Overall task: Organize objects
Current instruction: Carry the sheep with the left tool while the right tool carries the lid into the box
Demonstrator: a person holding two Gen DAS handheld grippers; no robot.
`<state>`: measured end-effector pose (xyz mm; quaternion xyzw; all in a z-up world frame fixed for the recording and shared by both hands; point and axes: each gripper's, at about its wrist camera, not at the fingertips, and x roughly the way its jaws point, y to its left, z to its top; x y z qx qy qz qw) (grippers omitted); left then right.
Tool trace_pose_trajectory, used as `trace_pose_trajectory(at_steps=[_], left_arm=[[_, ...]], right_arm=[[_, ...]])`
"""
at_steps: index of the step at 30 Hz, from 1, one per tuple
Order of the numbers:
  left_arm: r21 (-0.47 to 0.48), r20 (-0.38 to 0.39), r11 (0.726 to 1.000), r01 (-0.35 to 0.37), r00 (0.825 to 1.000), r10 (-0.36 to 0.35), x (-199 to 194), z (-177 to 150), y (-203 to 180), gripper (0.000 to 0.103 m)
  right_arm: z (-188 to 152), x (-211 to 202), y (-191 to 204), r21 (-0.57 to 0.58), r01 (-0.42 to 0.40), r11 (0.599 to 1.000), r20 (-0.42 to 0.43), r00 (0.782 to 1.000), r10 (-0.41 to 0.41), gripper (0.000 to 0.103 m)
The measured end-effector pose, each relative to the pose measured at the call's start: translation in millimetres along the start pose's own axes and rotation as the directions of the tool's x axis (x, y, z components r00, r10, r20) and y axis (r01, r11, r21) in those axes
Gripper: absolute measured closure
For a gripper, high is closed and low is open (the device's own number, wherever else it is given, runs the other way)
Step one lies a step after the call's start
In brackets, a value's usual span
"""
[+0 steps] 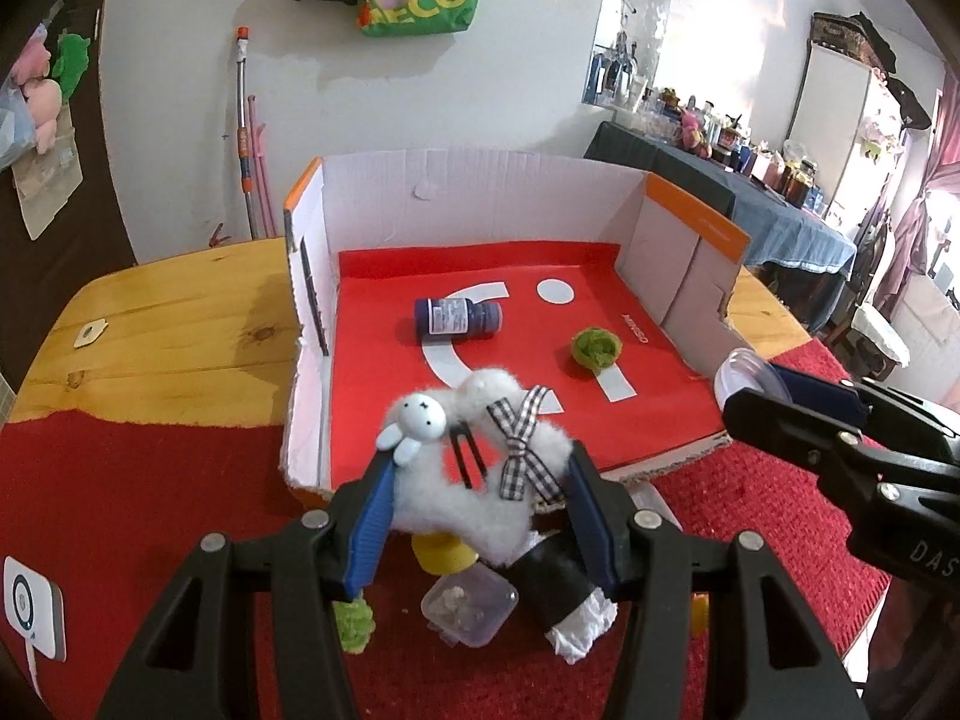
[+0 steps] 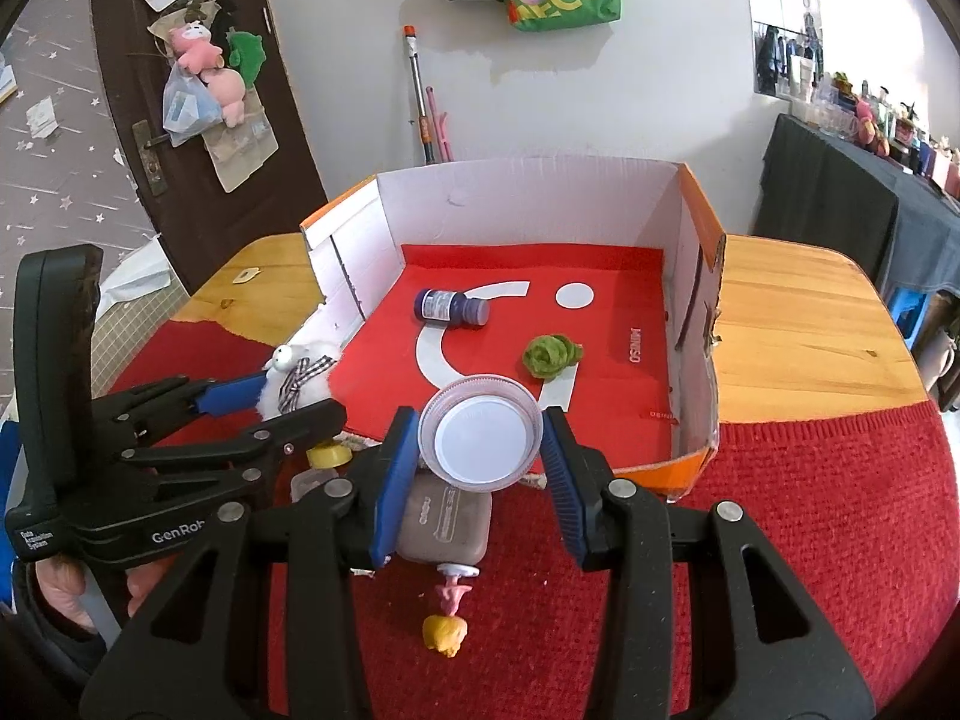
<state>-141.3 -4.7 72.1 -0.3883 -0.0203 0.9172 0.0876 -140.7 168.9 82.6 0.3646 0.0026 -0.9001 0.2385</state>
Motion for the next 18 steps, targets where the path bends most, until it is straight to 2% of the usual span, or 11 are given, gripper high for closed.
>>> trace_pose_trajectory(at_steps=[18], left_arm=[[0.005,-0.094,0.999,0.031,0.995,-0.031,37.9,17.5,4.7,0.047]], right_arm=[[13.8,42.5,-12.7,0.024,-0.025,0.999,-0.112,0.993,0.028,0.063]])
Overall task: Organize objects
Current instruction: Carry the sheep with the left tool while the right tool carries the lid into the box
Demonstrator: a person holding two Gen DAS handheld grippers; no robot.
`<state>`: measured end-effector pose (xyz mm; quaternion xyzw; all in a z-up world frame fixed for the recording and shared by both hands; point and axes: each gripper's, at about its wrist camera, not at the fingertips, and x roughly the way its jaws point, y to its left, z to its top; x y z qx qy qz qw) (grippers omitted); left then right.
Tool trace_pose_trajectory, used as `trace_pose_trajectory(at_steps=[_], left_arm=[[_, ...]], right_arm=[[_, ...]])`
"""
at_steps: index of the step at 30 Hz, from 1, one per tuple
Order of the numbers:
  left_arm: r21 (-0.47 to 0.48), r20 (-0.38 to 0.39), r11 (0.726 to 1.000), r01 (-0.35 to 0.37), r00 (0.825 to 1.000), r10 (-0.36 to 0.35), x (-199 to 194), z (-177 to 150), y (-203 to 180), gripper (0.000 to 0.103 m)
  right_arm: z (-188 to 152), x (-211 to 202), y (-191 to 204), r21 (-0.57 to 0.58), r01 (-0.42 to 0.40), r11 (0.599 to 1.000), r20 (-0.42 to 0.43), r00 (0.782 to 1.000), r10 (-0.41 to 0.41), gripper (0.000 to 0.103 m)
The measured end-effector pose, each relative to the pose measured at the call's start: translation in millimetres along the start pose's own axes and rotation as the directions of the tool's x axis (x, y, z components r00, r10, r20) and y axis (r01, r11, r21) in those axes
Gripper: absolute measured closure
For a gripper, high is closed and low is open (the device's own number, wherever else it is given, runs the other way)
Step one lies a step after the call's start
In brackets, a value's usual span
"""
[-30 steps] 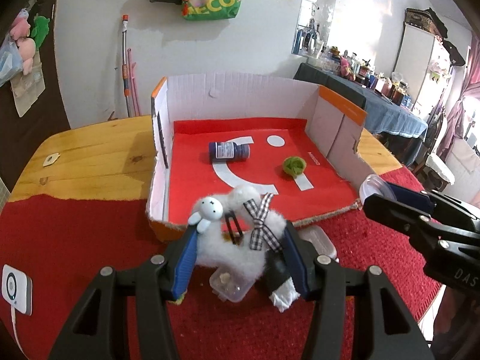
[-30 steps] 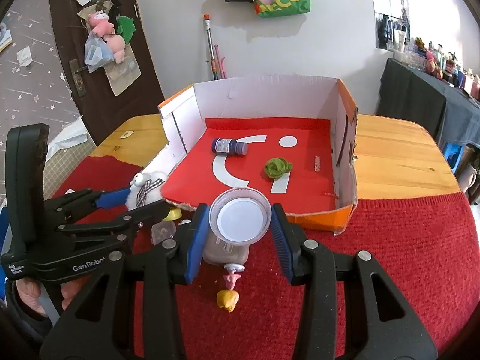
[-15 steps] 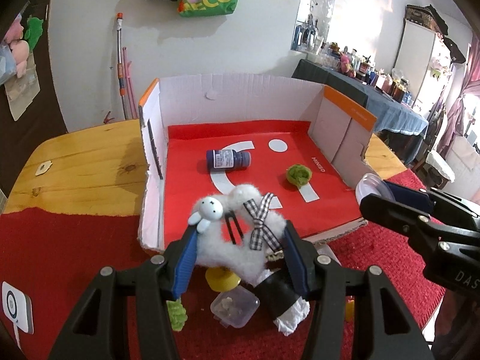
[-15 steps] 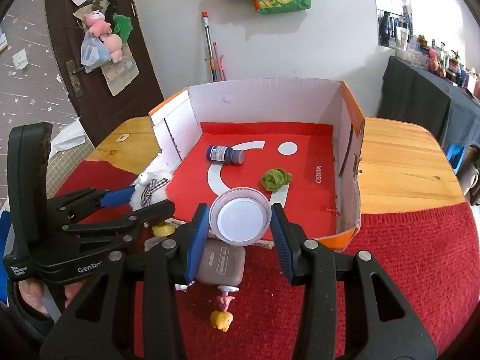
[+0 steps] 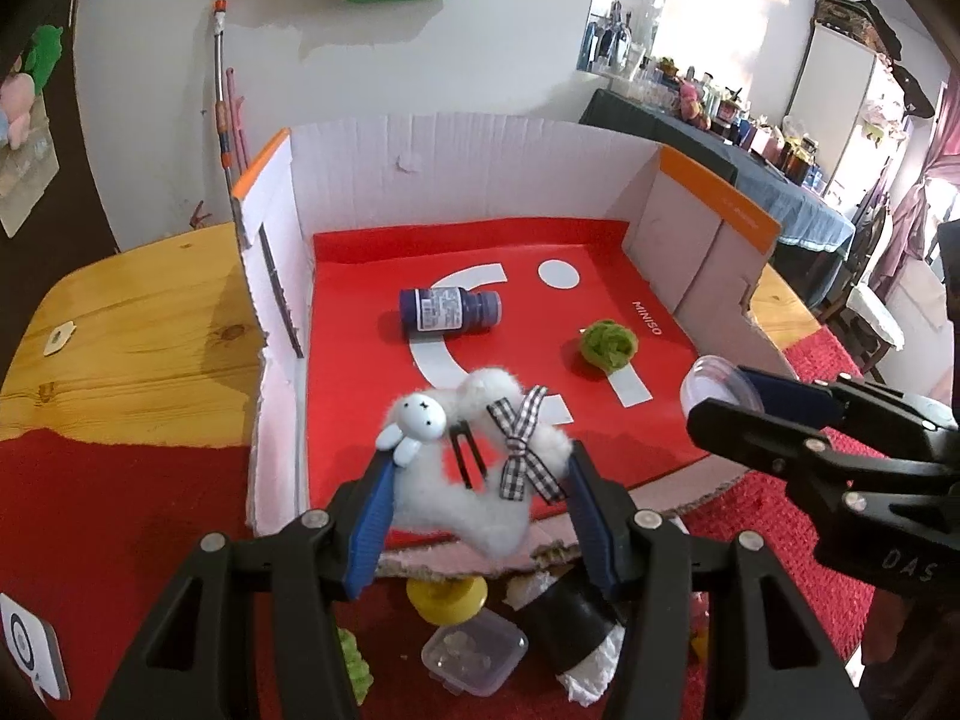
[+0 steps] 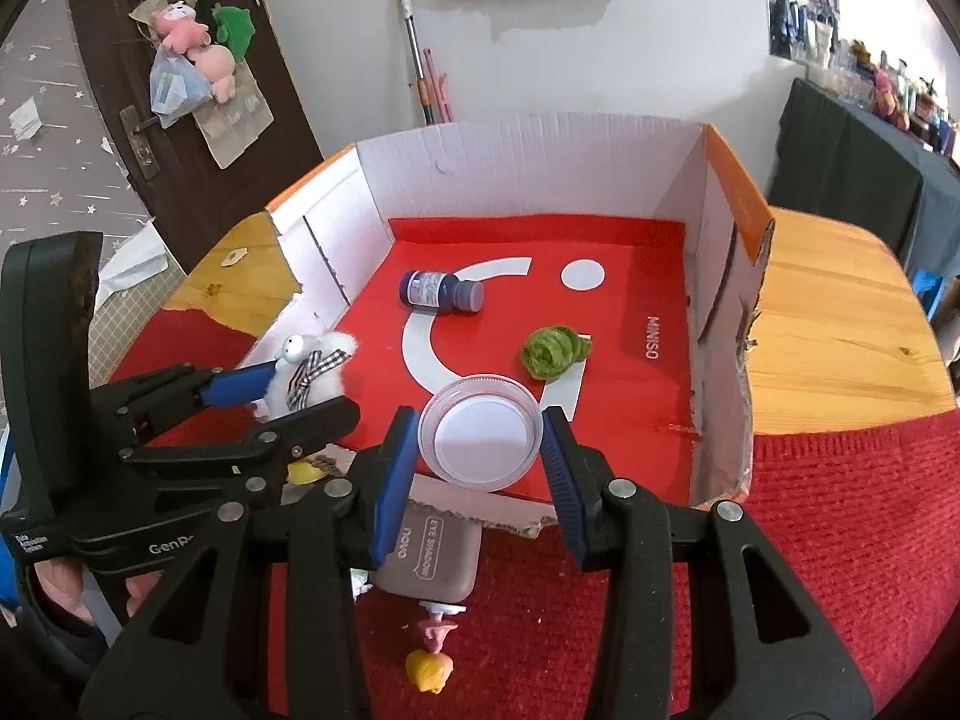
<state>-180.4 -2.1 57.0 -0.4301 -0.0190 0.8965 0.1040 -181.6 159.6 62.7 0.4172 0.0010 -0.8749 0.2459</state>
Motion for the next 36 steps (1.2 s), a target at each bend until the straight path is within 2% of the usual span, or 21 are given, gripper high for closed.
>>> trace_pose_trajectory(at_steps=[20,36], left_arm=[[0.0,-0.075,1.0,0.006,0.997,-0.006,34.9,10.5,4.6,0.047],[0.0,-0.099,1.0,-0.004,0.995,0.004,45.1,11.4,7.4,0.047]], right_arm=[[9.5,35.5,-19.4,0.034,-0.006,0.999,-0.085,0.996,0.009,0.063],[11.9,50.1,-27.2,0.044,0.01,0.999,-0.112,0.994,-0.005,0.063]])
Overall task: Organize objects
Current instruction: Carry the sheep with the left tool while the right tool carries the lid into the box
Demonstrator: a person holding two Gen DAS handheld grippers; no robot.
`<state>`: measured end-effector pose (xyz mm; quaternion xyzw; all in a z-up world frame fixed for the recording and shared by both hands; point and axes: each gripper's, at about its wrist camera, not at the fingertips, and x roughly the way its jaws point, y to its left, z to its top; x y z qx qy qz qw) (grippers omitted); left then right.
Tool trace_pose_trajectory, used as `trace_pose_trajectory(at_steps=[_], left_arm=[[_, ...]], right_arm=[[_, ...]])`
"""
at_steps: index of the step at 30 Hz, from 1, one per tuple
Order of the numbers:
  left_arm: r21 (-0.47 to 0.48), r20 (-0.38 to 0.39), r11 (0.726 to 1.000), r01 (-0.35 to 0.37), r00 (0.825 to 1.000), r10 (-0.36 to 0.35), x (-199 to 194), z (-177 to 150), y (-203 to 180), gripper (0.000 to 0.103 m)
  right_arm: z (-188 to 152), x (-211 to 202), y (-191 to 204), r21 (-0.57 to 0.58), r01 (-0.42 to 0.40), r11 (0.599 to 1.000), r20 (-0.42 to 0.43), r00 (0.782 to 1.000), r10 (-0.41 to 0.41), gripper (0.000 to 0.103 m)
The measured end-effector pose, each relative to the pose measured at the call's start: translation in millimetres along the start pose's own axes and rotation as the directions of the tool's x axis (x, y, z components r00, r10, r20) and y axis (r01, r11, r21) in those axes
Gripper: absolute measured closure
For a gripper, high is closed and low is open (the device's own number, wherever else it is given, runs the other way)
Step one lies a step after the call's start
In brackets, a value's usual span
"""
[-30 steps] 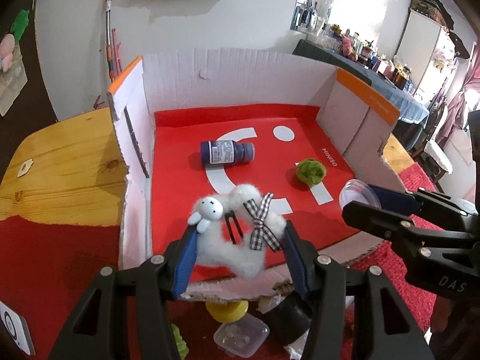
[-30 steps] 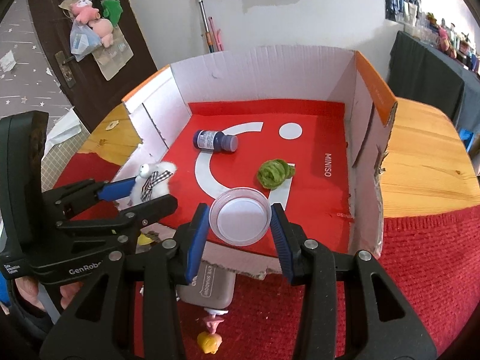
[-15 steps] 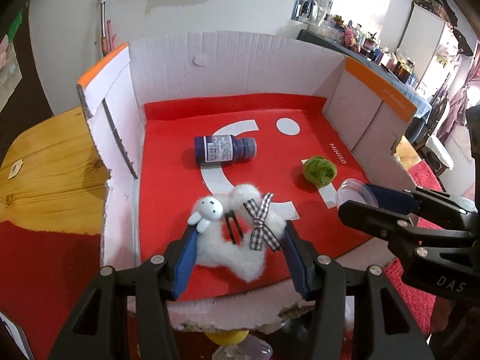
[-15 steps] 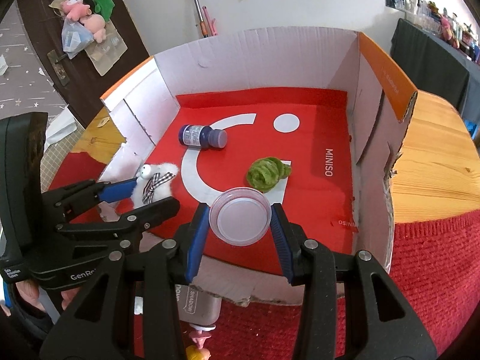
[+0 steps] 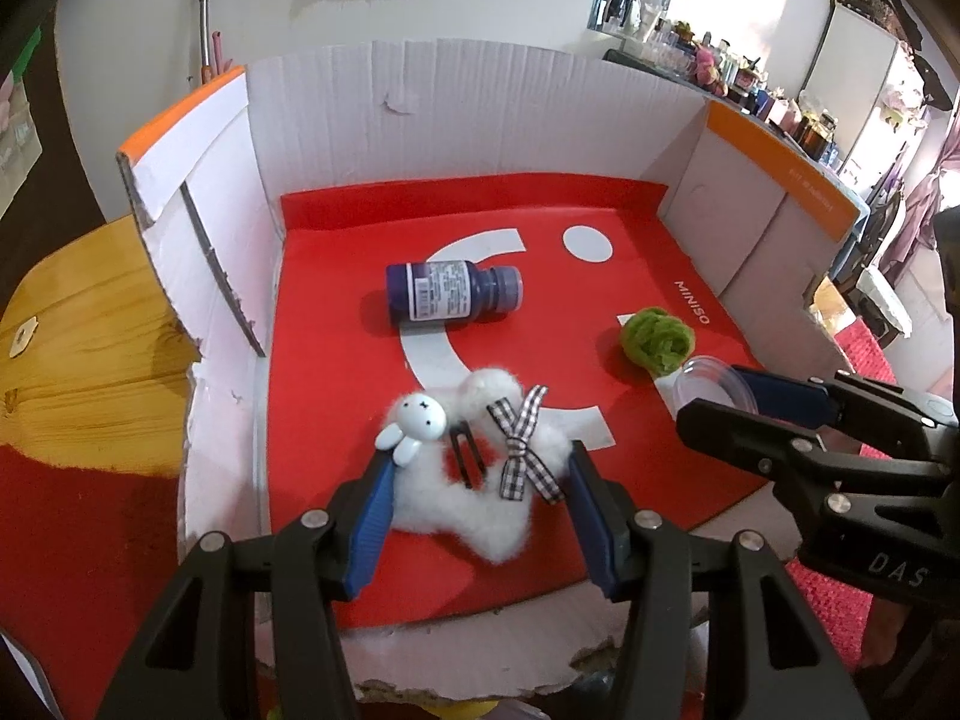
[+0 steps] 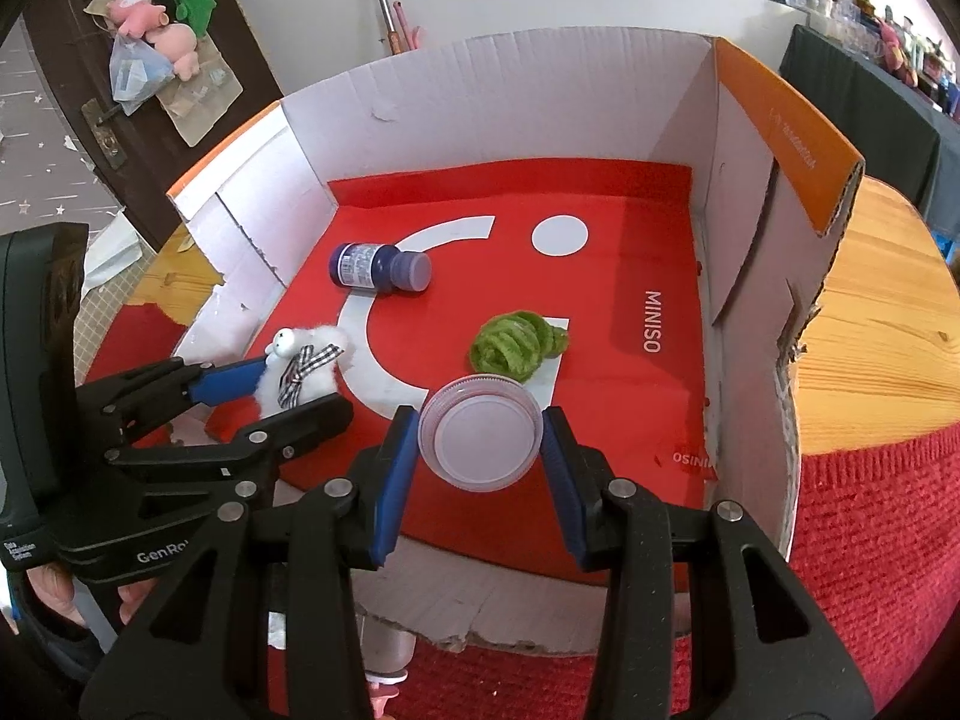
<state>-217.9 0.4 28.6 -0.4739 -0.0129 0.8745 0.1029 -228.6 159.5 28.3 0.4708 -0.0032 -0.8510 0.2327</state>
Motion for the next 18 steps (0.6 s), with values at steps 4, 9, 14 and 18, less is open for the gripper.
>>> trace_pose_trajectory(at_steps=[4,9,14,18], left_arm=[[0.004,0.0,1.0,-0.005,1.0,0.005,0.1,-0.5,-1.2,0.047],[0.021,-0.001,1.0,-0.022,1.0,0.022,2.7,-0.4,-3.6,0.047],[0.066,-0.004,0.996,-0.067,0.998,0.067,6.0,0.2,-10.6,0.046],[0.067,-0.007,0.996,-0.065,0.998,0.065,6.6,1.3,-10.0,0.046]], right_arm=[[0.5,3.2,1.4,-0.007,0.012,1.0,-0.007,1.0,-0.012,0.063],[0.8,7.5,2.8,-0.015,0.025,1.0,-0.02,0.999,-0.026,0.063],[1.6,11.5,4.2,-0.023,0.039,0.999,-0.036,0.999,-0.04,0.063],[2.3,12.3,4.0,-0.024,0.038,0.999,-0.04,0.998,-0.039,0.063]])
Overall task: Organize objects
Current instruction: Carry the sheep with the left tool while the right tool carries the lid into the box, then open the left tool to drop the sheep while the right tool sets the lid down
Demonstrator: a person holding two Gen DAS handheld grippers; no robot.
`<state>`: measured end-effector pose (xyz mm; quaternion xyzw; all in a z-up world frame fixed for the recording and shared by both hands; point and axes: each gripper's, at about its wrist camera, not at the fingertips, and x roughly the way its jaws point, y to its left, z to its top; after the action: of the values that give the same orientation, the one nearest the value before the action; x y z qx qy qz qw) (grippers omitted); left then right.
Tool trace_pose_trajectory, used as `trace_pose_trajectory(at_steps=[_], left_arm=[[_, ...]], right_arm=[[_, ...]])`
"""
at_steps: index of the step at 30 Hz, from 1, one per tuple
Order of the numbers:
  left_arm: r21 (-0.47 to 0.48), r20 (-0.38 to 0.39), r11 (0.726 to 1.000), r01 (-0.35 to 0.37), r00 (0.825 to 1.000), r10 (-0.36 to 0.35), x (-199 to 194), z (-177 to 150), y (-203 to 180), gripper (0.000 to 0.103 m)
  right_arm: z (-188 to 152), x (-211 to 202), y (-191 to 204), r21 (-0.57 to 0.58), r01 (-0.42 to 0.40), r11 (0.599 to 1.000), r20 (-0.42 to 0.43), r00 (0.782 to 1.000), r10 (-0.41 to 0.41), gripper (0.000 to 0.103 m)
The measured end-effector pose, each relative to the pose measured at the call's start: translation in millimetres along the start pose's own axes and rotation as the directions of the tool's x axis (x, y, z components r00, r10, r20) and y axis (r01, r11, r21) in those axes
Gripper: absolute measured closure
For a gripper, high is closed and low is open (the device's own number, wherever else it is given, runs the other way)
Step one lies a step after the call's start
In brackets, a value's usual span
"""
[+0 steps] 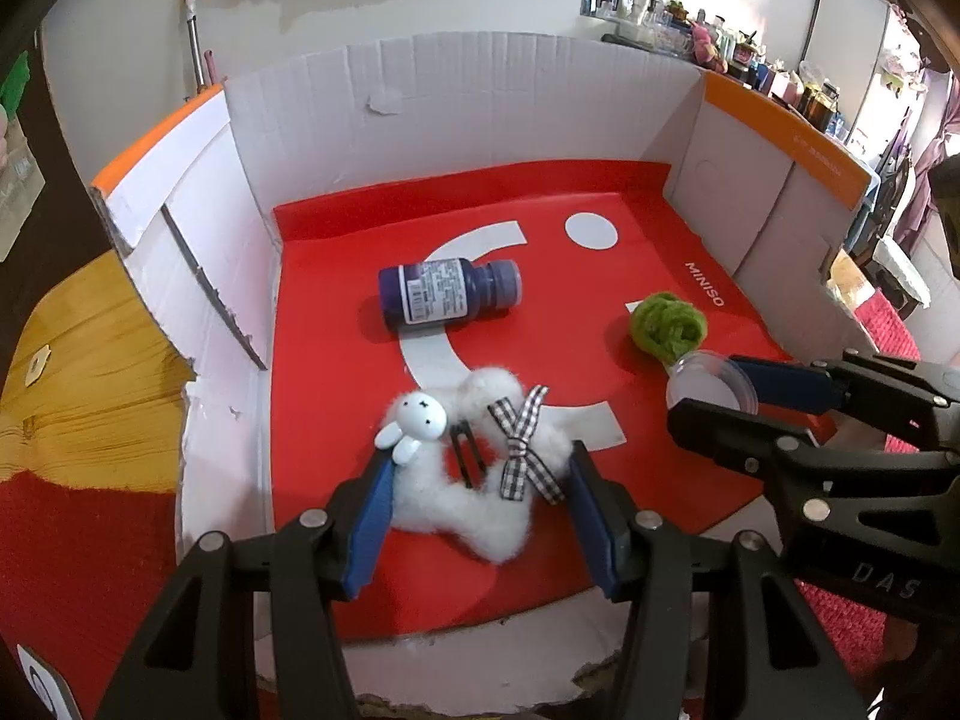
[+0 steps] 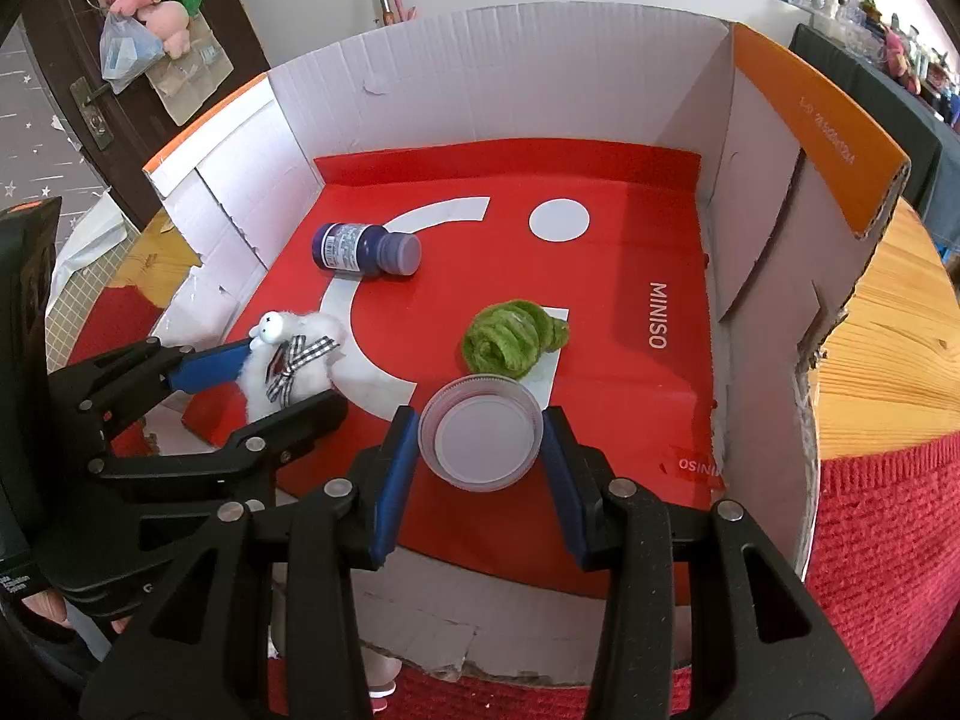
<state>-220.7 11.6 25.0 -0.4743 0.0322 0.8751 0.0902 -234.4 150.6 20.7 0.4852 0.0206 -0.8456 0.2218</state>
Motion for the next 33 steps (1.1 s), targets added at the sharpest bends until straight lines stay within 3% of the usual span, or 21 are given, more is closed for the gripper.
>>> trace_pose_trajectory(at_steps=[24,29,33], left_arm=[[-0.006,0.004,1.0,0.003,1.0,-0.003,-2.3,-0.8,2.0,0.042],[-0.001,0.009,1.0,0.005,1.0,-0.005,-5.1,-2.4,1.2,0.042],[-0.004,0.017,1.0,0.01,1.0,-0.01,-8.3,-3.4,2.9,0.042]], right_arm=[[0.8,-2.1,-0.5,0.004,-0.013,1.0,0.012,1.0,0.013,0.063],[0.3,-4.1,2.1,-0.001,-0.011,1.0,0.022,1.0,0.012,0.053],[-0.4,-7.2,0.8,0.005,-0.014,1.0,0.033,0.999,0.014,0.052]])
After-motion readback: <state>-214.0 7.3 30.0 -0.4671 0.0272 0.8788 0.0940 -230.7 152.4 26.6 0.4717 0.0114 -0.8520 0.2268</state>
